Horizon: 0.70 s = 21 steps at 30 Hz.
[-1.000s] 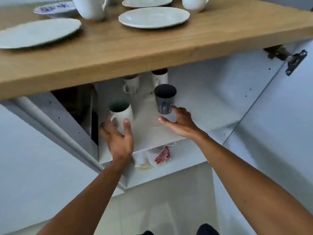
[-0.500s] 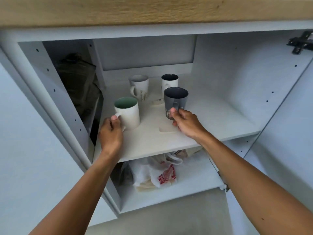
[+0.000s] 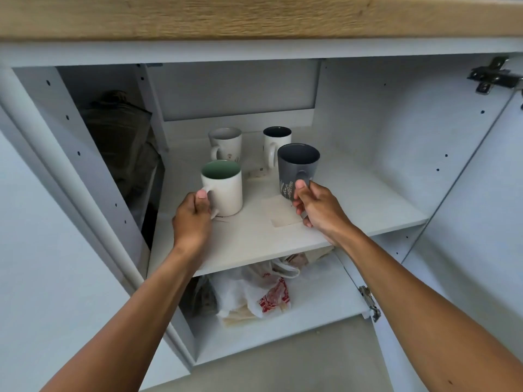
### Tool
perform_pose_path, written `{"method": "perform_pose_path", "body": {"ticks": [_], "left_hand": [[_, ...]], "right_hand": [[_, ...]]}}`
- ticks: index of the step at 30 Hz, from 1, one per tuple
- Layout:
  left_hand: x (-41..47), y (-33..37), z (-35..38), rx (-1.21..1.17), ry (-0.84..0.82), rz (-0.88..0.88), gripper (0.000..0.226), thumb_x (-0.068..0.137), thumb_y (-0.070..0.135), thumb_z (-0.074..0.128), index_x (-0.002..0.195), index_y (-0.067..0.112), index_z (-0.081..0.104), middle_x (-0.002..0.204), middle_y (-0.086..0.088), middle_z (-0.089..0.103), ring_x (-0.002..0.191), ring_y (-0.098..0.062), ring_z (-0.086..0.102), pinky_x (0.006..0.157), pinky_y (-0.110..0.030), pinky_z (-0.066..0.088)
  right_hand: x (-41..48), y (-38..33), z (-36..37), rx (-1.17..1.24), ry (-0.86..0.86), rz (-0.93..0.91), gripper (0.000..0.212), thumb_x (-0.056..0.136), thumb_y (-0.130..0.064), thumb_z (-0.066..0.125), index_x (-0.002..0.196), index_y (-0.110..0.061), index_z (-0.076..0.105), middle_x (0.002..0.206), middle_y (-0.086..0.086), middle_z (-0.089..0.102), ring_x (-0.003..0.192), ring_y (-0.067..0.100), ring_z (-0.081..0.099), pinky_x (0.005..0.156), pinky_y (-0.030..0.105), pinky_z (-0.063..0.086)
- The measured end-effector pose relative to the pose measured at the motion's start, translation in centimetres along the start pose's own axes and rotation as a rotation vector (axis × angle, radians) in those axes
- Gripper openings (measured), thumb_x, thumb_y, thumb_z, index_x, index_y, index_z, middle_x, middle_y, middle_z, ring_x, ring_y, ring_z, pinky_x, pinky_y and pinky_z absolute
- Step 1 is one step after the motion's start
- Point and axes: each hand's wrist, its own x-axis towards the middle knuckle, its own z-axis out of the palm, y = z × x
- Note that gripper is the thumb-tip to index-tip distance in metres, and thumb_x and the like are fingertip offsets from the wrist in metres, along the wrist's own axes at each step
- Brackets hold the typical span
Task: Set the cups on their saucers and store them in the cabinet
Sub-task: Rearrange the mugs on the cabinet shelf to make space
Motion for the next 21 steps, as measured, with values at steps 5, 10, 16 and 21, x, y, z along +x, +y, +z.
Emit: {"method": "perform_pose_path", "body": {"ticks": [5,10,16,21], "left_hand": [[0.6,2.1,3.9,-0.051,-0.086,0.036,0.043,0.083,0.065,0.034,0.065,0.028,0.049,0.072,0.001,0.054,0.071,-0.025,0.05,0.067,-0.038,0.042],[1.1,5.2,10.1,-0.096,-0.205,0.053,0.041,0.098,0.052,0.037,0.067,0.027,0.047,0.071,0.002,0.051,0.069,-0.022,0.046,0.065,-0.036,0.038],[2.9,9.7,17.1,0.022,-0.208,0.169,0.04,0.104,0.04,0.033,0.098,0.011,0.06,0.102,-0.012,0.067,0.095,-0.032,0.059,0.08,-0.037,0.045],[5.6,11.5,22.0,0.095,-0.201,0.151,0.045,0.105,0.042,0.028,0.112,0.008,0.057,0.105,-0.012,0.063,0.098,-0.03,0.057,0.075,-0.032,0.037]], "right_hand": [[0.5,-0.4,-3.3,-0.055,0.15,-0.042,0.041,0.1,-0.054,0.041,0.085,-0.02,0.058,0.081,-0.002,0.063,0.069,0.009,0.056,0.06,0.023,0.044],[2.2,0.3,-7.5,-0.074,0.246,-0.019,0.041,0.099,-0.055,0.042,0.084,-0.02,0.057,0.084,0.001,0.063,0.071,0.013,0.055,0.062,0.026,0.044],[4.2,1.5,-10.9,-0.089,0.288,0.013,0.039,0.099,-0.054,0.043,0.086,-0.02,0.057,0.085,0.003,0.063,0.071,0.013,0.055,0.061,0.025,0.046],[6.4,2.5,-11.6,-0.124,0.307,0.02,0.038,0.099,-0.055,0.041,0.082,-0.024,0.056,0.086,0.0,0.064,0.073,0.012,0.056,0.065,0.024,0.044]]}}
